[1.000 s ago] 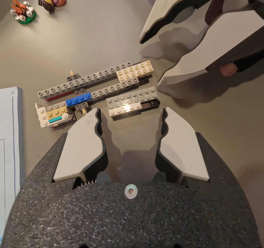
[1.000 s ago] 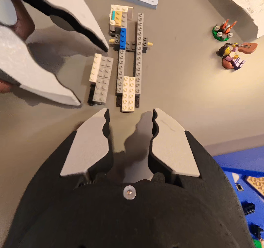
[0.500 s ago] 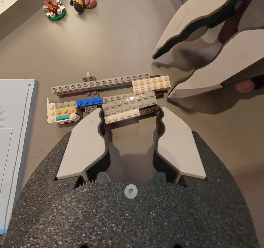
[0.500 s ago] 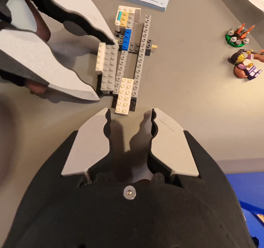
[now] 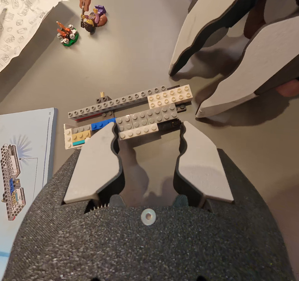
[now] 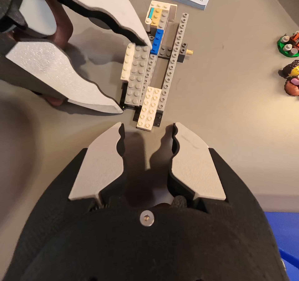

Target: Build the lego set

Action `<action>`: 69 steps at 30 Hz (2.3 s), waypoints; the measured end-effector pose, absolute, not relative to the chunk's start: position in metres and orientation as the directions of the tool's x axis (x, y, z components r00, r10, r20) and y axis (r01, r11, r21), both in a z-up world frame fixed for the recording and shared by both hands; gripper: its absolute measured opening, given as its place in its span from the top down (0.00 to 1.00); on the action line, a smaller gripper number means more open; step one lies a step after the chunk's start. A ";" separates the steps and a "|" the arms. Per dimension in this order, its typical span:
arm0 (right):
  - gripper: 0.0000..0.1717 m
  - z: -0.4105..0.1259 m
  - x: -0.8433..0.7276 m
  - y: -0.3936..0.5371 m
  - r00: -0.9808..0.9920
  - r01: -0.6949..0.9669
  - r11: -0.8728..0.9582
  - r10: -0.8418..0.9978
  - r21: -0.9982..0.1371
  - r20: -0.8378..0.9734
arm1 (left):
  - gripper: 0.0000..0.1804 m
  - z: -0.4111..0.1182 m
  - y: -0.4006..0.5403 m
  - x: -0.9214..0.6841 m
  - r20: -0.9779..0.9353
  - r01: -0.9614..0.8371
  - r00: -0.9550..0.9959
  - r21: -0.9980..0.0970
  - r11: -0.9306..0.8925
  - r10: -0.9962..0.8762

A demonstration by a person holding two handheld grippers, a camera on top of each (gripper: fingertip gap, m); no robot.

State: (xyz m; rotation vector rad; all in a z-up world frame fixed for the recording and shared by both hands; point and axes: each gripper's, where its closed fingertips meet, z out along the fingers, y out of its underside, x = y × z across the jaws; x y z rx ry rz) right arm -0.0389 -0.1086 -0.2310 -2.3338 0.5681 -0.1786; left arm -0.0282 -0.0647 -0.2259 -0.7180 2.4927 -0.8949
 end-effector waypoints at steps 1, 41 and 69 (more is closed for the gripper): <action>0.67 -0.231 -0.039 -0.108 0.894 -0.351 -0.644 -0.446 -0.680 -0.039 | 0.59 -0.225 -0.065 -0.027 -0.197 -0.322 -0.789 -0.674 0.665 -0.582; 0.66 -0.228 -0.027 -0.073 0.910 -0.371 -0.637 -0.394 -0.676 -0.128 | 0.79 -0.228 -0.043 -0.023 -0.127 -0.389 -0.765 -0.689 0.611 -0.631; 0.71 -0.225 -0.020 -0.083 0.785 -0.561 -0.522 -0.582 -0.642 -0.213 | 0.74 -0.215 -0.047 -0.030 0.297 -0.621 -0.687 -0.714 0.323 -0.663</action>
